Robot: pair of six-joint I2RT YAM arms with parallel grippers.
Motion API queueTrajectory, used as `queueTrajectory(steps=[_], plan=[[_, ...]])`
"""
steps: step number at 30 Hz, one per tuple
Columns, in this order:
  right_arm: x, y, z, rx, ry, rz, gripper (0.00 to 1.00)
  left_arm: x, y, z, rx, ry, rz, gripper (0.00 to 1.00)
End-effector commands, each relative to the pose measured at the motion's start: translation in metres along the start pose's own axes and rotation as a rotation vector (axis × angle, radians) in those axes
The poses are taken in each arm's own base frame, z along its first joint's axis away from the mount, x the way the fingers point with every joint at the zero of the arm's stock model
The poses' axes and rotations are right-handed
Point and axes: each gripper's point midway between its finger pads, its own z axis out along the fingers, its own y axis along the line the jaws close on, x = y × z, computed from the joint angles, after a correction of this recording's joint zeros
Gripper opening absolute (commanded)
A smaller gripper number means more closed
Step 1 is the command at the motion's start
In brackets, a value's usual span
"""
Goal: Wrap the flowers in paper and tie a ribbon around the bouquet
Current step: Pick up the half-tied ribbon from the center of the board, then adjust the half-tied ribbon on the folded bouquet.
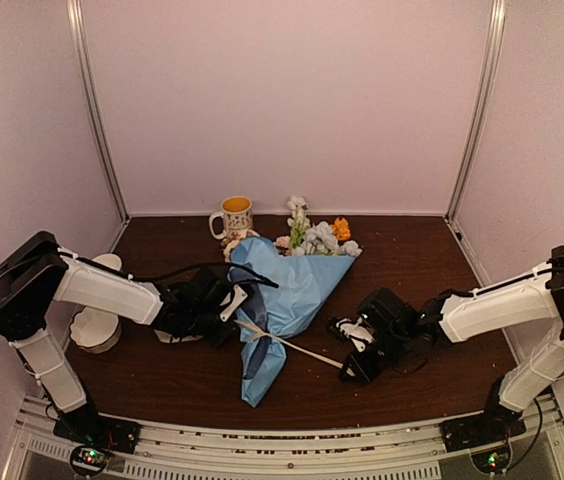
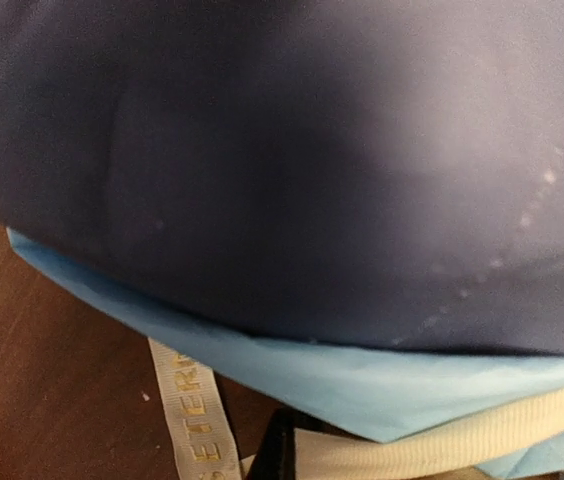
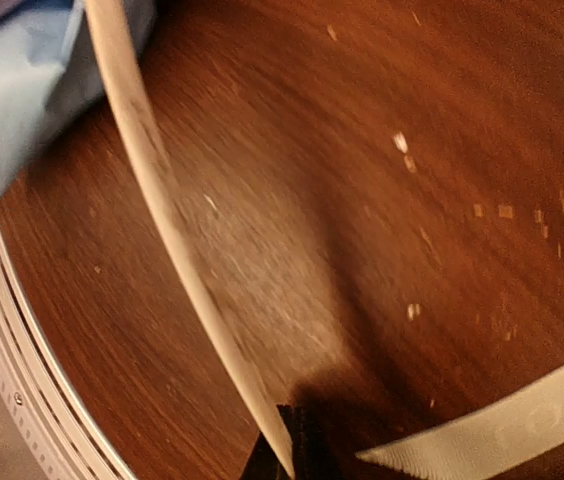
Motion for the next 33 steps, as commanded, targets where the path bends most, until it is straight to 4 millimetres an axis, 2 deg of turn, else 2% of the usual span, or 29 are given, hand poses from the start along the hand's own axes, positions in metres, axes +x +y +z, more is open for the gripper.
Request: queueTrajectory(steps=[1,8,13,19,23,26,28,33], plan=[[0.038,-0.017,0.002,0.033,0.03,0.163,0.0,0.024,0.052,-0.004,-0.193,0.069,-0.136,0.0],[0.043,-0.027,-0.005,0.055,-0.01,0.227,0.0,0.021,0.055,-0.009,-0.201,0.046,-0.137,0.0],[0.037,-0.031,-0.023,0.007,-0.1,0.283,0.0,0.023,0.053,-0.007,-0.192,0.043,-0.138,0.0],[0.007,0.001,-0.056,-0.048,-0.222,0.135,0.0,0.019,0.042,-0.006,-0.126,0.028,-0.128,0.0],[-0.006,0.025,-0.057,-0.09,-0.244,0.039,0.0,0.012,0.038,-0.01,-0.1,0.001,-0.125,0.0],[-0.012,0.03,-0.057,-0.067,-0.254,-0.002,0.0,0.012,0.037,-0.011,-0.09,-0.006,-0.127,0.0],[-0.015,0.02,-0.06,-0.009,-0.261,0.022,0.0,0.015,0.04,-0.011,-0.108,0.0,-0.147,0.0],[-0.01,-0.025,-0.067,0.041,-0.306,0.243,0.0,0.021,0.038,-0.012,-0.088,0.008,-0.171,0.0]])
